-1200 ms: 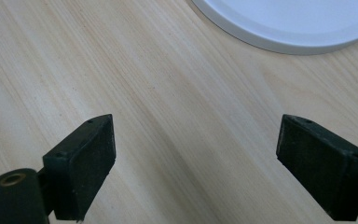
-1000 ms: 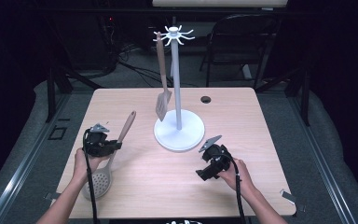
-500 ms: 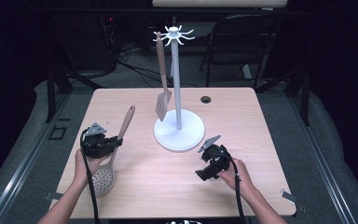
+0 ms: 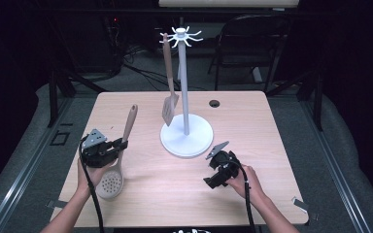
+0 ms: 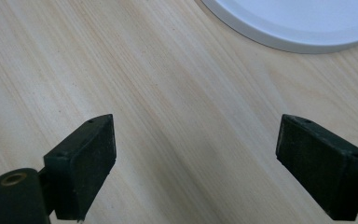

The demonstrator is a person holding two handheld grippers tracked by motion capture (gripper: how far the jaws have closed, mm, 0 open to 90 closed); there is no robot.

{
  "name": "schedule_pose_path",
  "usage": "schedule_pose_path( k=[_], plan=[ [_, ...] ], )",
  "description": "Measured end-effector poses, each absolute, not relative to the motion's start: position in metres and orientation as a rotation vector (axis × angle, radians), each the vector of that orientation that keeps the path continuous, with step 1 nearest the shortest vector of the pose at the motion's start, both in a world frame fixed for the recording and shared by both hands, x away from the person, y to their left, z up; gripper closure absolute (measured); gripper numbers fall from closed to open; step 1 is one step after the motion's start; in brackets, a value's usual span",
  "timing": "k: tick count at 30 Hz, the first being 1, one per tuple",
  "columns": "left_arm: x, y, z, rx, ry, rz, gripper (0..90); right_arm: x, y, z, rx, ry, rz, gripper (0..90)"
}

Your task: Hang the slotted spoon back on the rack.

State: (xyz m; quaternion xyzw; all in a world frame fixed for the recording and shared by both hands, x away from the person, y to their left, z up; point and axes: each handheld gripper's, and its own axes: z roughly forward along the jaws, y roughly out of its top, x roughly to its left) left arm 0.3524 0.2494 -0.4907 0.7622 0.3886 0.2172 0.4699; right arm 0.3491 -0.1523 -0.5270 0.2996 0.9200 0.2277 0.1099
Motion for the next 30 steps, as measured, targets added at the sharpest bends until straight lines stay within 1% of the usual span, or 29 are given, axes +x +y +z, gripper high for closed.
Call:
schedule_pose_path(
  k=[5, 7, 14, 18, 25, 30],
  plan=[
    [0.347, 0.249, -0.482, 1.818, 0.945, 0.572, 76.1, 0.349, -0.152, -0.529, 0.893, 2.704, 0.684, 11.5],
    [0.341, 0.247, -0.476, 1.763, 0.934, 0.617, 76.1, 0.349, -0.151, -0.528, 0.881, 2.714, 0.661, 11.6],
    [0.334, 0.241, -0.461, 1.64, 0.901, 0.695, 76.1, 0.349, -0.15, -0.529, 0.874, 2.718, 0.657, 11.6],
    [0.338, 0.236, -0.452, 1.624, 0.898, 0.7, 76.1, 0.349, -0.149, -0.53, 0.872, 2.72, 0.653, 11.6],
    [0.344, 0.223, -0.443, 1.651, 0.892, 0.699, 76.1, 0.349, -0.15, -0.532, 0.883, 2.72, 0.654, 11.6],
    [0.346, 0.213, -0.439, 1.667, 0.893, 0.674, 76.2, 0.35, -0.152, -0.532, 0.879, 2.724, 0.639, 11.6]
  ],
)
